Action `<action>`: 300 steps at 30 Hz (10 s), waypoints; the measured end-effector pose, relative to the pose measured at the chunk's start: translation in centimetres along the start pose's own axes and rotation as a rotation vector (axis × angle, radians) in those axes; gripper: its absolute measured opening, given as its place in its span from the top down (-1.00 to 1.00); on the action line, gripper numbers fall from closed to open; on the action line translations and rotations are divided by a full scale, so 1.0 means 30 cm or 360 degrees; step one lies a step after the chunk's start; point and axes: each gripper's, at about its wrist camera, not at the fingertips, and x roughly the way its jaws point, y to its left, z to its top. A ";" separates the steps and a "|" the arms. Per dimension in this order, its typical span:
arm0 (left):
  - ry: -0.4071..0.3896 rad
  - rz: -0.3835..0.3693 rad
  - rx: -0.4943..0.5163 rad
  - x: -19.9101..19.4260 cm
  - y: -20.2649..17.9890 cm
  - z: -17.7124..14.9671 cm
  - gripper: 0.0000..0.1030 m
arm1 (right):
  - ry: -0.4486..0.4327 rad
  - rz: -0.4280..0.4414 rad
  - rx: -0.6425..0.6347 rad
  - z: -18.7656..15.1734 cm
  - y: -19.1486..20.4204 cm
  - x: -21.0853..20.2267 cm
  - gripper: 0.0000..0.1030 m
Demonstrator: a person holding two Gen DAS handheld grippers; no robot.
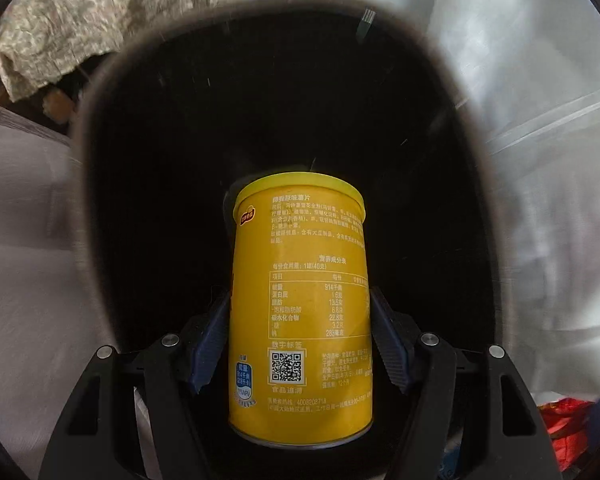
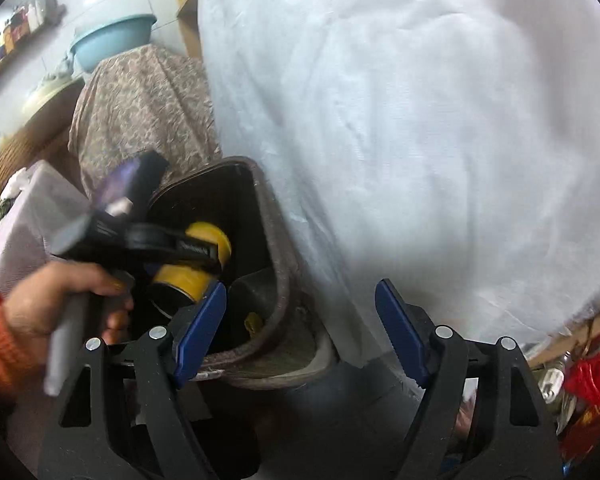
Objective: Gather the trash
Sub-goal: 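Carry both items to the bin and open both tools to drop them, then grasp the white bottle with the left tool while the right tool grasps the chip bag, then carry bottle and chip bag to the bin and release both, then grasp the purple tissue pack with the left tool while the right tool grasps the orange peel, then carry tissue pack and orange peel to the bin and release both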
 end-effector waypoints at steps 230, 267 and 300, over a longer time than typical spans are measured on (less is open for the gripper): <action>-0.1442 0.0147 -0.0731 -1.082 1.066 -1.079 0.80 | -0.0024 0.0627 -0.1582 -0.049 1.636 -0.060 0.15; -0.1396 -0.0239 0.0026 -1.057 0.358 -0.731 0.80 | -0.0251 0.0639 -0.0659 0.008 0.692 -0.291 0.67; -0.0614 -0.0302 0.0166 -0.454 -0.053 -0.208 -0.31 | 0.0064 0.0330 -0.0208 0.009 0.176 0.030 0.67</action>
